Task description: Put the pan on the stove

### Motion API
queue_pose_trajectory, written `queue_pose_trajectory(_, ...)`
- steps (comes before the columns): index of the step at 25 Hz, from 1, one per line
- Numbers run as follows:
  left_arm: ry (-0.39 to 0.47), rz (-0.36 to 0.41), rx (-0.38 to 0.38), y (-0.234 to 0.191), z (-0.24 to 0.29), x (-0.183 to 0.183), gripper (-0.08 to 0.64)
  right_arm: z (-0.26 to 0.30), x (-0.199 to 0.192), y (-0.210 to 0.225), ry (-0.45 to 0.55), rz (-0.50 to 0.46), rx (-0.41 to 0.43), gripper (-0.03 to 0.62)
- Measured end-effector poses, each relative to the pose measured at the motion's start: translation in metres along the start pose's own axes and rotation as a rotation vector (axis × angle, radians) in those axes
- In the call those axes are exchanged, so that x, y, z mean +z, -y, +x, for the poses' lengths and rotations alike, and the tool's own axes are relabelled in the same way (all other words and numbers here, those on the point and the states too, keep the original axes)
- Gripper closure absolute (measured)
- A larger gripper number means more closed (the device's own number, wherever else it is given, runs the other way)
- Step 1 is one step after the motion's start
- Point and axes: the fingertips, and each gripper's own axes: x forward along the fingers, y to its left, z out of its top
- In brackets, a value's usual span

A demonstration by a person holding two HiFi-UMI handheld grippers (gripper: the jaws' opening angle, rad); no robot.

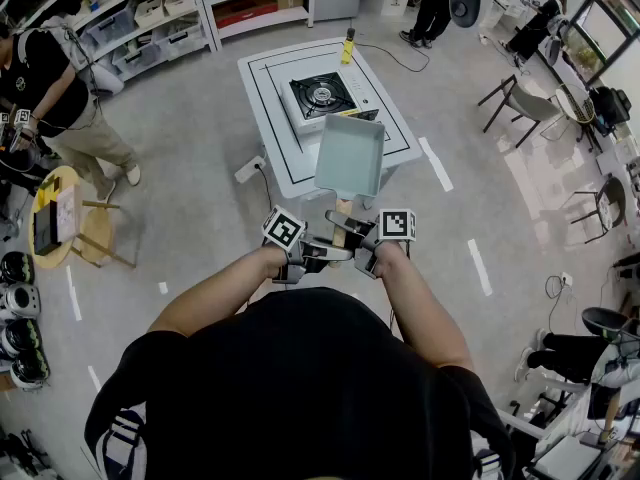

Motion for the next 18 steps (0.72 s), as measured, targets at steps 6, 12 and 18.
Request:
queue_pose_trajectory(6,-0.009,0.014,0.005,-0.003,-0.003,0.001,0.442,0.003,0.002,0.001,0.0,-0.01,0.005,0.439)
queue_pose_trajectory(12,-0.023,0.057,0.025,-0.005,-0.006,0.003,0.442,0.004,0.003,0.003,0.006,-0.012,0.0,0.439)
queue_pose_trajectory(18,-0.026,0.026,-0.009,-0.001,-0.021,0.005,0.44,0.02,0.005,-0.001,0.021,-0.006,-0.005,0.437)
